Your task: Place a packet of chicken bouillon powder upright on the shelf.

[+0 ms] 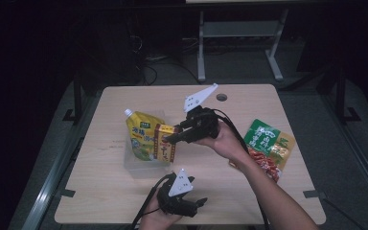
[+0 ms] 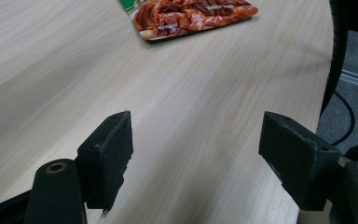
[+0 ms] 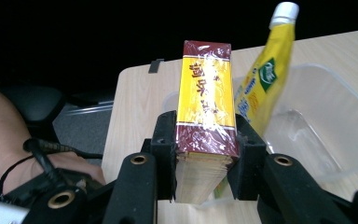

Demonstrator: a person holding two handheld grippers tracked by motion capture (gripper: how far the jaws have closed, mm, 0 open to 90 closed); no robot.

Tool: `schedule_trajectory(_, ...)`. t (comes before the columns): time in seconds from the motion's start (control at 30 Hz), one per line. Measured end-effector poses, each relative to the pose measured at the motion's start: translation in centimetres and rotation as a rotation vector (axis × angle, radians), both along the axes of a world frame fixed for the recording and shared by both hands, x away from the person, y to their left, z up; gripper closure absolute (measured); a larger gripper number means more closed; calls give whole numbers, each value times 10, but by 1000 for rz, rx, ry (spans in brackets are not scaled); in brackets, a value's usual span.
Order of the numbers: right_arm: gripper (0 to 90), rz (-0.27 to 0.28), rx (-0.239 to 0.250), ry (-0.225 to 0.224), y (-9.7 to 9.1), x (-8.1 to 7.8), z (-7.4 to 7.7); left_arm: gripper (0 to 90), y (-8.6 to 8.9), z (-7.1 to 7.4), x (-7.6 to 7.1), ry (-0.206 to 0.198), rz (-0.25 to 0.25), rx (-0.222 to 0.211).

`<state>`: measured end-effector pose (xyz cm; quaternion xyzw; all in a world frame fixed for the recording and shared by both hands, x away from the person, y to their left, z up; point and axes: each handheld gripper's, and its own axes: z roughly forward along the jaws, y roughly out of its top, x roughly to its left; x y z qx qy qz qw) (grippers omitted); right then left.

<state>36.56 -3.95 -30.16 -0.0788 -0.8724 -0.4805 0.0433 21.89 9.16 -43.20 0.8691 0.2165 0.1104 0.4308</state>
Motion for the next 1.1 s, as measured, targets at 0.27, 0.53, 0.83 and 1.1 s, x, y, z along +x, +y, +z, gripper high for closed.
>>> schedule_trajectory(0.27, 668, 37, -8, 3, 23, 2, -5, 253, 1, 1, -1, 4, -1, -15)
schedule_trajectory(0.53, 668, 69, -39, -13, 44, 4, -14, 253, 0, 1, -3, 6, -12, -11)
schedule_trajectory(0.83, 668, 69, -63, -7, 60, 2, -26, 253, 0, 2, -4, 2, -20, -14)
schedule_trajectory(1.1, 667, 54, -70, -7, 69, 1, -35, 253, -1, 1, -5, 6, -21, -22)
